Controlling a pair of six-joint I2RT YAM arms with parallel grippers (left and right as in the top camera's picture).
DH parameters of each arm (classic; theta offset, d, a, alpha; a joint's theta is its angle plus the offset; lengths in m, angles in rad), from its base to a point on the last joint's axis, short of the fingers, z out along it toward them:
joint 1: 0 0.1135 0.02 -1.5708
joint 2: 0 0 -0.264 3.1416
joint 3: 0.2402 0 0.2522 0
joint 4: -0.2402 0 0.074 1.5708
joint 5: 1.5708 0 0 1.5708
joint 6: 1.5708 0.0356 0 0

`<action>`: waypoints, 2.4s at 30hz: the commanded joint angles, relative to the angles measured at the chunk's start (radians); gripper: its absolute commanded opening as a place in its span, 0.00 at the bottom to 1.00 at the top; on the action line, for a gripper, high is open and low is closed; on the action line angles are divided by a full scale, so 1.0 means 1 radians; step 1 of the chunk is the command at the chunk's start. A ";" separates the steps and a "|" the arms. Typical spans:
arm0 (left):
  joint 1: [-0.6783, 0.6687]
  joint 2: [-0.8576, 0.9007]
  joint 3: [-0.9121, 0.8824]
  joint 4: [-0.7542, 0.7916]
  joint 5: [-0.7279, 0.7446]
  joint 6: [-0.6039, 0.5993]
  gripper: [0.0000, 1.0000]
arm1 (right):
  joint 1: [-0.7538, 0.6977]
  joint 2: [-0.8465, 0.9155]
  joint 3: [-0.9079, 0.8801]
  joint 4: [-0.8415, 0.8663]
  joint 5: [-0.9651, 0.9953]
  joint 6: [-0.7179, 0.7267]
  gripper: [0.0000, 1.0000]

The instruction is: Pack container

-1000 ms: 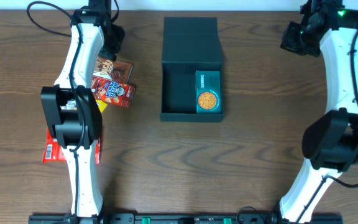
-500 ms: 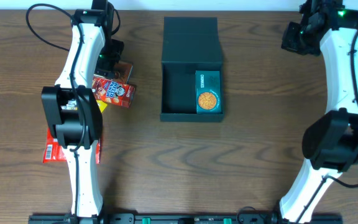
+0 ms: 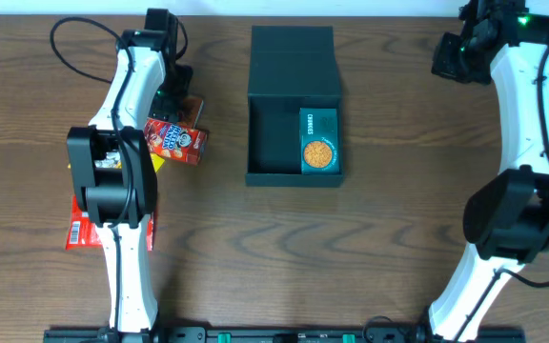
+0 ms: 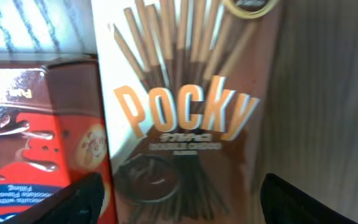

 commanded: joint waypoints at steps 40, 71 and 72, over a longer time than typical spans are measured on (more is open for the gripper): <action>0.069 0.015 -0.023 0.110 0.043 0.081 0.96 | -0.001 -0.004 0.008 -0.021 0.006 -0.015 0.07; 0.071 0.058 0.115 0.013 0.068 0.201 0.93 | -0.001 -0.004 0.008 -0.026 -0.009 -0.014 0.08; 0.071 0.058 0.114 0.007 0.068 0.201 0.95 | -0.001 -0.004 0.008 -0.027 -0.009 -0.014 0.08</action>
